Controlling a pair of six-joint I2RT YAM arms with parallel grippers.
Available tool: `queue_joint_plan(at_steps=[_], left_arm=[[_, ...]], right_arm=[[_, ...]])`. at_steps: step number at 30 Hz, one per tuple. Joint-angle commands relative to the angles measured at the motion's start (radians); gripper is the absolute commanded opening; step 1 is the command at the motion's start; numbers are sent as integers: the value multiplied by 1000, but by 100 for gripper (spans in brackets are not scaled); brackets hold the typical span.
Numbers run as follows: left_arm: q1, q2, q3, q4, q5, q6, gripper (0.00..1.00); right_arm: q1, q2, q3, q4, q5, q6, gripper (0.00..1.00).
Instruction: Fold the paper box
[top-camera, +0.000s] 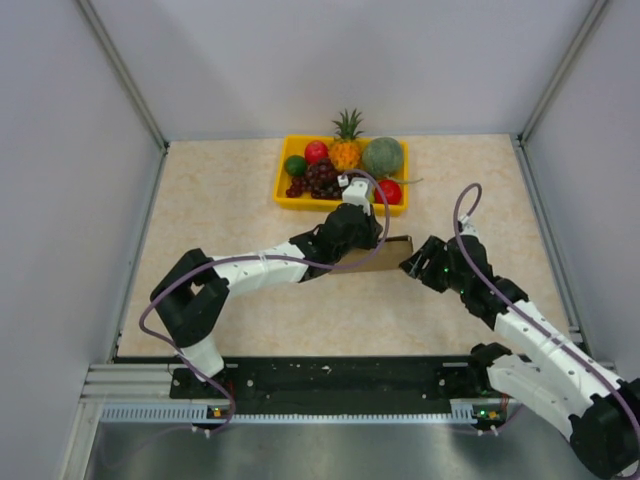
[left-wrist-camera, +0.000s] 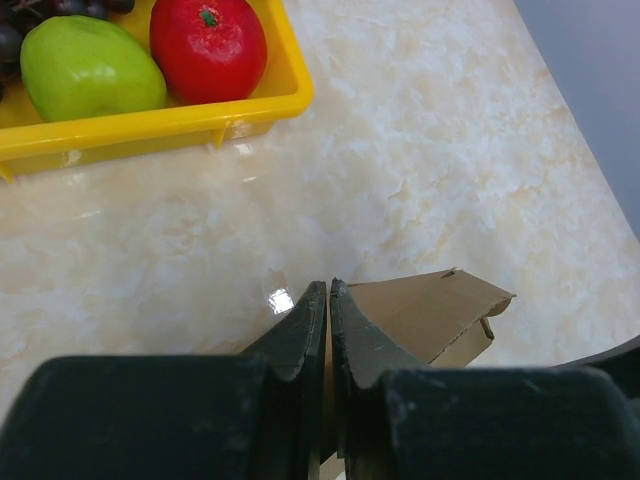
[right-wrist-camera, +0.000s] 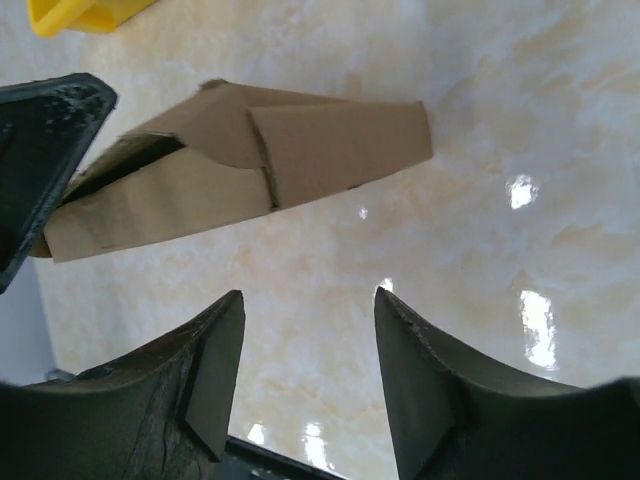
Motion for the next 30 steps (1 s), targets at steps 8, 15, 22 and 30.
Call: queue_joint_plan(at_steps=[8, 15, 22, 30], left_arm=[[-7, 32, 12, -147, 52, 28, 9], [-5, 38, 23, -152, 72, 31, 10], [-7, 45, 29, -146, 80, 55, 10], [-7, 77, 48, -152, 43, 95, 10]], right_arm=[[-90, -75, -188, 383, -201, 323, 57], [-92, -6, -178, 467, -192, 349, 51], [-92, 85, -176, 497, -172, 428, 44], [-90, 123, -168, 467, -106, 637, 36]])
